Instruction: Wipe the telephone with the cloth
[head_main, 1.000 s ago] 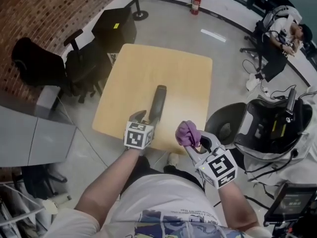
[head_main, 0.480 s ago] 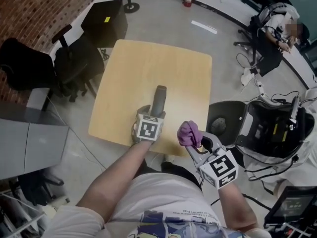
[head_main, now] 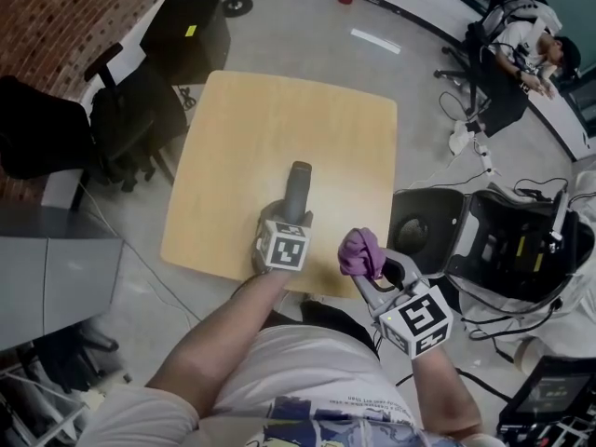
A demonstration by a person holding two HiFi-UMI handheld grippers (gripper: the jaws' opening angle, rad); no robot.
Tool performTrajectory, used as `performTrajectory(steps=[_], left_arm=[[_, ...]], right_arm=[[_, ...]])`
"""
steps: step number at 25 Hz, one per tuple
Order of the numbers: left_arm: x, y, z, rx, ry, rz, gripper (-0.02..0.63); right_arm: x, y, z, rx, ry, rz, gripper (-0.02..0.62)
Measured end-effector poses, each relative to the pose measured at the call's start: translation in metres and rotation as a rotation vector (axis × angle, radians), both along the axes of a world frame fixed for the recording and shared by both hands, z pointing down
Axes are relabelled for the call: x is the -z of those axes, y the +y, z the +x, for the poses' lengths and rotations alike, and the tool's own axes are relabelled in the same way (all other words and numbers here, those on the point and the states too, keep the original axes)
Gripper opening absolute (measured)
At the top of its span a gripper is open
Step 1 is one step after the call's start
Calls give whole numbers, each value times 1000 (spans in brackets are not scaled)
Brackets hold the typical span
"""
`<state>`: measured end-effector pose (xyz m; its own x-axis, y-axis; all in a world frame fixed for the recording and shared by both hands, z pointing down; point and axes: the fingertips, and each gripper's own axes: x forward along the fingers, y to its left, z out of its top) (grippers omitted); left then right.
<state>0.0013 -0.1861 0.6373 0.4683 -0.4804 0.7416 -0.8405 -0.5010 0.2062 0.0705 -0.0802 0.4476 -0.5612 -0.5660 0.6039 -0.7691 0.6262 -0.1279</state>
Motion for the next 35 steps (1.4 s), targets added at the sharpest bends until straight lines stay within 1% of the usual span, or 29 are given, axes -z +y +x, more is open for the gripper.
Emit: performTrajectory(steps=[5,14,18,22,27,32,35], left_arm=[[3,3,-7,-19,30,-1,270],[25,1,-16,-68,95,31,258],[40,-3,-19,-92,114,86,256],[66,-2,-24,-125,161,155,255],[111,9,-34,-177,234,204,253],[142,23,-39,-240,250,261,253],[154,29,-37,-272,263,287,253]], right_arm=[[-2,-7,2,-4,1,1,121],[1,-23,-3,3,-1,14,121],[5,-32,-3,6,-4,29,121],[10,-43,-7,9,-13,56,121],[36,-60,-29,30,-38,113,121],[71,-71,-66,84,-89,184,121],[83,-69,-95,131,-125,198,121]])
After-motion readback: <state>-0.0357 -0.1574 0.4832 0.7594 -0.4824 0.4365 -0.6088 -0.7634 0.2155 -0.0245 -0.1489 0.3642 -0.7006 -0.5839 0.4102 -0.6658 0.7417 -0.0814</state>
